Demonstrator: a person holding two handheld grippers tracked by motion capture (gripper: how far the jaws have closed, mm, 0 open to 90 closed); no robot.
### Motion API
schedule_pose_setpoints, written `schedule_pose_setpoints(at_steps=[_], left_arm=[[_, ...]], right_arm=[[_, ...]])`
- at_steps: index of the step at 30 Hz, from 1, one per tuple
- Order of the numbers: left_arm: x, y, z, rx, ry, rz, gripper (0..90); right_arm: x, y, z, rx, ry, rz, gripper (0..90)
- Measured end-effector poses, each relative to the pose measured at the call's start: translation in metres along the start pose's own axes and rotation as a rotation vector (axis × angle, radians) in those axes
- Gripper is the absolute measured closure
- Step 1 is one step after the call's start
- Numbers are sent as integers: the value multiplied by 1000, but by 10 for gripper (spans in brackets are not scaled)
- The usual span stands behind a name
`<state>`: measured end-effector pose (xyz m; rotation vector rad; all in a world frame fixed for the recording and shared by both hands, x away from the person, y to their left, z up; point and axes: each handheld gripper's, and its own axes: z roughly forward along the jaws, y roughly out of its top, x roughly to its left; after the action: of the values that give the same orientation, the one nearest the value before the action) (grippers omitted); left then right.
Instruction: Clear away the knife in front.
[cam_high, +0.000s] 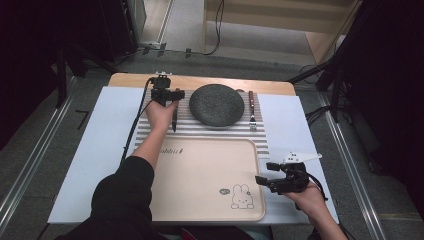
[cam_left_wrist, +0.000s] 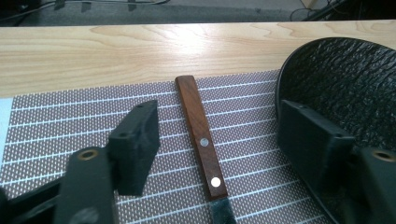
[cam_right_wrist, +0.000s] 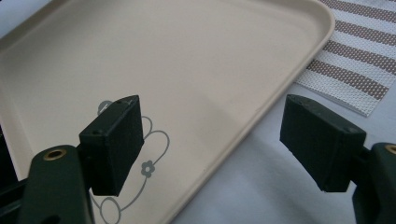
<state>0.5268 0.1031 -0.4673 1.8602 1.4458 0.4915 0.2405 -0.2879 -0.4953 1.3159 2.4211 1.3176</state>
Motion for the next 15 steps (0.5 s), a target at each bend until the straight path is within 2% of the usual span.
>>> schedule_pose_setpoints(at_steps=[3,6,15], left_arm=[[1,-3,2,5,0,-13,320],[1,-6,4,11,10,1,320],[0,-16,8,7,8,-6,332]], right_arm=[[0,0,0,0,0,-1,198],[0,0,0,-1,0,2,198],[0,0,0,0,3,-2,198]])
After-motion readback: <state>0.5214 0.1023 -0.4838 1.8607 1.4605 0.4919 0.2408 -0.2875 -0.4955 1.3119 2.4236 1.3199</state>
